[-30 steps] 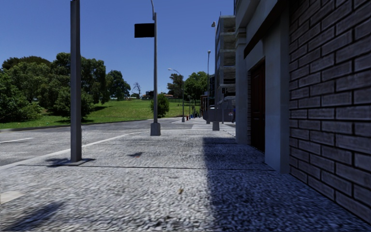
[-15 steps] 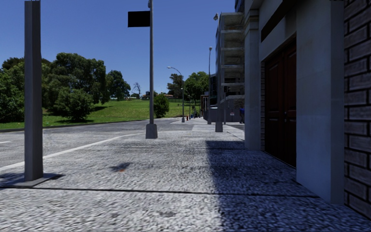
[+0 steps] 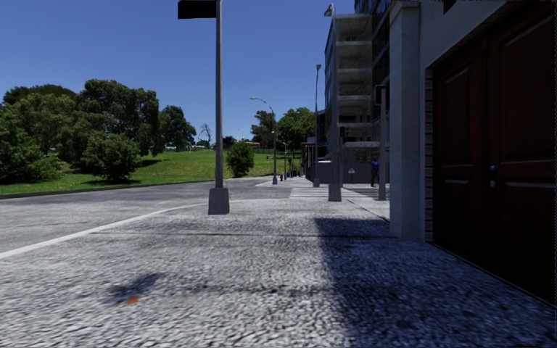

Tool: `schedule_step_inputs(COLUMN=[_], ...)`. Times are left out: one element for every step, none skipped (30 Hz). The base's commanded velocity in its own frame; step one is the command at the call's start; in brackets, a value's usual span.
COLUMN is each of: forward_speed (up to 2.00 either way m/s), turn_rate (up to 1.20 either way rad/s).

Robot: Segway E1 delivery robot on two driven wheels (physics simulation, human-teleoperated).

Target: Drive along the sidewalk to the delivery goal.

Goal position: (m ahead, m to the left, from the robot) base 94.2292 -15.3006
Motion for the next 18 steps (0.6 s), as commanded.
schedule_step_inputs(forward_speed=[1.96,1.96,1.96,1.96,1.96,1.97,1.97,1.97,1.97,1.97,1.97,1.97,1.97,1.97,1.97,1.97,1.97,1.97], turn_rate=[0.00,0.00,0.00,0.00,0.00,0.00,0.00,0.00,-0.22,-0.22,-0.47,-0.70,-0.91,-0.91,-1.20,-1.20,-1.20,-0.82])
